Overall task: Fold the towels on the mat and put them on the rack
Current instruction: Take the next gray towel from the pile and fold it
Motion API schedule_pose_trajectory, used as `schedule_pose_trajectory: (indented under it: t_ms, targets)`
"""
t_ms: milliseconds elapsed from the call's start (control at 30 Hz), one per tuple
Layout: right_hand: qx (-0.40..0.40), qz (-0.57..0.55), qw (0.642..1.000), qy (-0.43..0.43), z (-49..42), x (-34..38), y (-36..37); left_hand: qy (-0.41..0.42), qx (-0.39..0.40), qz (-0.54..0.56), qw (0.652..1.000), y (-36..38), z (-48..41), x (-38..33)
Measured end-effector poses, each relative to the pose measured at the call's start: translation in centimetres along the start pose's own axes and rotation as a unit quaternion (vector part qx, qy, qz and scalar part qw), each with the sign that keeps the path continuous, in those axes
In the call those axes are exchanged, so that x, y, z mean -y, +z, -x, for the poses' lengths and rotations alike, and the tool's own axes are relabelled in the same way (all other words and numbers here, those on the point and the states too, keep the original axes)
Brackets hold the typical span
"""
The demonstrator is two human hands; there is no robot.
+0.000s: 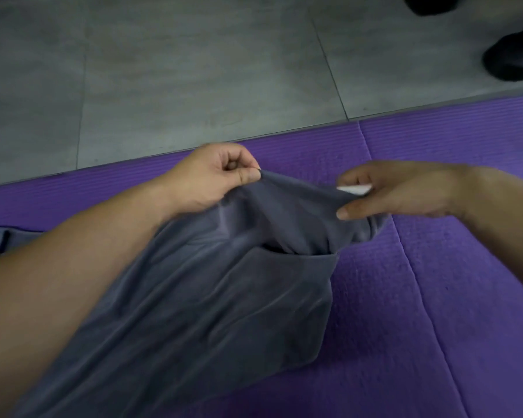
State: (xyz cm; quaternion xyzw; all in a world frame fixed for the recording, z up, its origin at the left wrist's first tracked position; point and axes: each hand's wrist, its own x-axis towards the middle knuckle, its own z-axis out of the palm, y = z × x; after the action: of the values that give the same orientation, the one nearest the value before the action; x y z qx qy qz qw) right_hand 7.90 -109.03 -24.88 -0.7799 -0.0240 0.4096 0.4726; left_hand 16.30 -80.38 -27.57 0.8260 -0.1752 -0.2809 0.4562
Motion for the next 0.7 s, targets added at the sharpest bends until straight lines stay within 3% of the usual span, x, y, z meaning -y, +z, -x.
schedule_pose_trajectory:
  t_ms: [100, 200, 267, 433, 567, 700]
  targets:
    - [-0.081, -0.075, 0.992, -0.058, 1.7, -0.3, -2.0, -0.014, -0.037, -0.022, 0.999, -1.5, -0.9, 0.4]
    - [-0.142, -0.145, 0.977, -0.072, 2.4, -1.1, -2.7, -0.039, 0.031, -0.156, 0.986, -0.2, -1.7, -0.2]
    - [-0.156, -0.164, 0.972, -0.068, 1.9, -1.8, -2.2, -0.012, 0.069, -0.207, 0.976, 2.8, -2.2, -1.6]
    - [-0.202, -0.277, 0.935, -0.087, 1.9, -3.3, -2.2, 0.043, 0.139, -0.014, 0.989, 9.8, -4.1, -5.5]
    - [-0.205, -0.41, 0.877, -0.143, 3.4, -6.6, -3.5, 0.031, 0.053, 0.063, 0.996, 11.6, -6.1, -6.4]
    - [-0.247, -0.346, 0.904, -0.044, 2.7, -9.9, -1.9, 0.022, 0.008, 0.028, 0.999, 12.2, -8.0, -6.2]
